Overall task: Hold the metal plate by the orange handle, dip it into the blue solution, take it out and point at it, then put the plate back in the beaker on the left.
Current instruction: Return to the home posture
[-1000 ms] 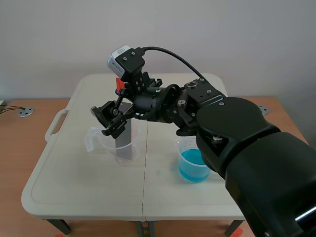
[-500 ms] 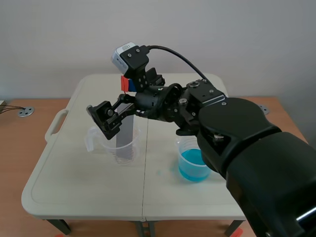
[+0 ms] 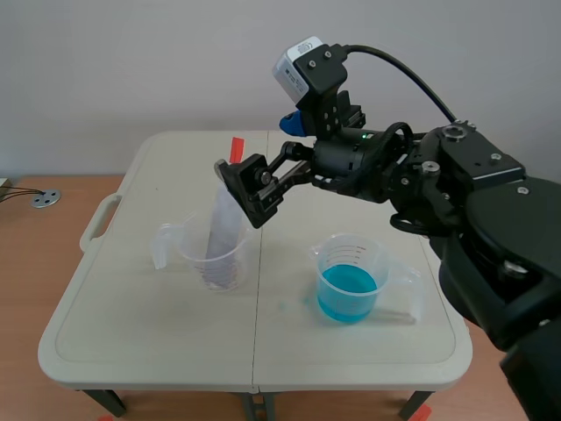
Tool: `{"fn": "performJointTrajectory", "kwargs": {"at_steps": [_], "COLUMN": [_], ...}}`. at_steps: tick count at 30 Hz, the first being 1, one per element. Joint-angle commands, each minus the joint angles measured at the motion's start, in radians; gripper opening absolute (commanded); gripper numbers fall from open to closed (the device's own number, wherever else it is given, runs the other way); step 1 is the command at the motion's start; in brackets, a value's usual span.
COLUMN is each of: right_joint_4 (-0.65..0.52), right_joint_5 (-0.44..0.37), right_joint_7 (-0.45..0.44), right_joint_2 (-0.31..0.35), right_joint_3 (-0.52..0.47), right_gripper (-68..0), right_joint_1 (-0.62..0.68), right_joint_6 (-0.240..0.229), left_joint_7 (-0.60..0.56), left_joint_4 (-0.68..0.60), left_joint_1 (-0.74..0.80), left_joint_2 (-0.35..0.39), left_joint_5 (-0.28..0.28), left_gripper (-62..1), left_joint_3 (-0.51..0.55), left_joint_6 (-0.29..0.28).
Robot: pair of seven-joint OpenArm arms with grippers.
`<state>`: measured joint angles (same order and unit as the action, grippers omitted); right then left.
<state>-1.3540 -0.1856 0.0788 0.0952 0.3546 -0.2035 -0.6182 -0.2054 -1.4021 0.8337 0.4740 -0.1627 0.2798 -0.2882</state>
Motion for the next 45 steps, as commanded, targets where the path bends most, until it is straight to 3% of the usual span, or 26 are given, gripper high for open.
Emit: {"fn": "performJointTrajectory", "kwargs": {"at_steps": [1, 12, 20, 27, 32, 45], "right_joint_4": [-0.051, -0.352, -0.516, -0.625, -0.669, -0.679], "right_joint_5": [-0.031, -0.133, -0.169, -0.228, -0.239, -0.238], "right_joint_7": [0.011, 0.119, 0.126, 0.125, 0.124, 0.121], "right_joint_2": [0.012, 0.094, 0.168, 0.222, 0.235, 0.234], "right_joint_3": [-0.020, -0.161, -0.251, -0.347, -0.397, -0.404], "right_gripper": [-1.2, -1.2, -1.2, -1.2, -1.2, -1.2], "right_joint_1": [0.022, 0.257, 0.431, 0.599, 0.687, 0.708], "right_joint_6": [-0.004, -0.064, -0.087, -0.090, -0.090, -0.090], "left_joint_7": [-0.012, -0.031, -0.032, -0.039, -0.068, -0.093], "left_joint_4": [-0.057, -0.374, -0.525, -0.548, -0.548, -0.562], "left_joint_1": [-0.033, -0.072, -0.073, -0.072, -0.072, -0.072], "left_joint_2": [0.006, 0.018, 0.121, 0.131, 0.131, 0.130], "left_joint_5": [-0.010, -0.040, -0.120, -0.133, -0.133, -0.133], "left_gripper": [1.4, 1.4, 1.4, 1.4, 1.4, 1.4], "left_joint_3": [-0.001, -0.010, -0.121, -0.208, -0.246, -0.257], "left_joint_6": [-0.002, -0.013, -0.006, 0.050, 0.062, 0.062]}}
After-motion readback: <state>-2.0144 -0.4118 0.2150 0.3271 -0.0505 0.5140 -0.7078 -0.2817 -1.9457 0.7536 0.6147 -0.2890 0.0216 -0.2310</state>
